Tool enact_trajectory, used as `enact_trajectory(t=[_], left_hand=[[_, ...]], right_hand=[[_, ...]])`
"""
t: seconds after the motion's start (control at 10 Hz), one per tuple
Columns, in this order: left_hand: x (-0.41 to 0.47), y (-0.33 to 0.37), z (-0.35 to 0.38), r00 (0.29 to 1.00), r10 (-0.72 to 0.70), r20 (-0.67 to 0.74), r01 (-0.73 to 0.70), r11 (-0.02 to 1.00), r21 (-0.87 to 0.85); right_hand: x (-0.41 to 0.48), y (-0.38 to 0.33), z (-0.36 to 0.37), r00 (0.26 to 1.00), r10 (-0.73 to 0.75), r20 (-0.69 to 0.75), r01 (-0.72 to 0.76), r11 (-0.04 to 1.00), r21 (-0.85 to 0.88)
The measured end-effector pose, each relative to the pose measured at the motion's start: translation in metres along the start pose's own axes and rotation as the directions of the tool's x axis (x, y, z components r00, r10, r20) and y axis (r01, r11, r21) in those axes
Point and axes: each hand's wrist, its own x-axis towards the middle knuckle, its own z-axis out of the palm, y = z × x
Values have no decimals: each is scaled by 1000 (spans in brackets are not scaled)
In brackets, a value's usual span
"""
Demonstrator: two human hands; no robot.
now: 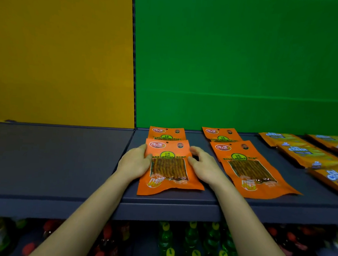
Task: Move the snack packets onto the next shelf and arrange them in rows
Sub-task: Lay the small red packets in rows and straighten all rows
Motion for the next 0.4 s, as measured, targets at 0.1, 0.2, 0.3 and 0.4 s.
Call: enact_trajectory(t=[0.1,0.2,0.3,0.4], left_hand=[[0,0,1,1000,0,-13,1,999,44],[-3,-1,-1,995,-12,-97,16,999,38],[-6,2,-2,969,7,-246,-21,998,-56],[-14,16,-16,925,29,-379,-175,917,-359]], right_hand=[[0,1,1,1000,-9,-21,8,1000,-6],[-1,-1,-1,996,-21,-82,23,999,23],[-4,-1,-3,972,-85,-220,119,982,147],[-28,-13,-27,923,-157,-351,267,919,290]])
